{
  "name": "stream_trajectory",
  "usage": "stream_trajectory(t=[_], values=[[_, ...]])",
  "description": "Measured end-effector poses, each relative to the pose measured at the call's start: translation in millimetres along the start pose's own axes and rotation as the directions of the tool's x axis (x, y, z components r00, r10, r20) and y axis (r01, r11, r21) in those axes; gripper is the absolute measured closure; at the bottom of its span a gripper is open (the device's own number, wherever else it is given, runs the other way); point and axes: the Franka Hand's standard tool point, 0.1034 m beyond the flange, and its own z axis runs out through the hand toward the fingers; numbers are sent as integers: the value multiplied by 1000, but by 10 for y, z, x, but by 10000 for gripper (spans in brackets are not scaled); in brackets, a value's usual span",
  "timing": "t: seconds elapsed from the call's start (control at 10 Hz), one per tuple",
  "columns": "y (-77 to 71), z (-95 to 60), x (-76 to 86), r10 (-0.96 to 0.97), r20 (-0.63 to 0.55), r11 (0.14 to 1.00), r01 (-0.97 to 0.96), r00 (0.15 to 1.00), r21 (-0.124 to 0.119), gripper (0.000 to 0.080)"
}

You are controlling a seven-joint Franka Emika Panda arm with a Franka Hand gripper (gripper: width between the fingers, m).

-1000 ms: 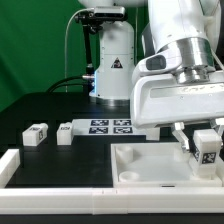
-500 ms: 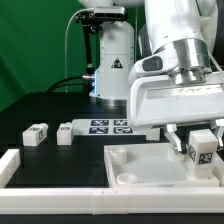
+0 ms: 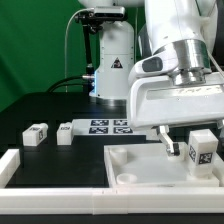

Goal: Assemble one leg

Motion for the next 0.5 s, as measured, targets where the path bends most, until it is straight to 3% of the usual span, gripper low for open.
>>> stream_trajectory(t=[0.4,0.5], values=[[-3,4,-10,0,7,1000,0,1000,2,150],[-17,15,-31,3,51,1000,-3,999,12,150]])
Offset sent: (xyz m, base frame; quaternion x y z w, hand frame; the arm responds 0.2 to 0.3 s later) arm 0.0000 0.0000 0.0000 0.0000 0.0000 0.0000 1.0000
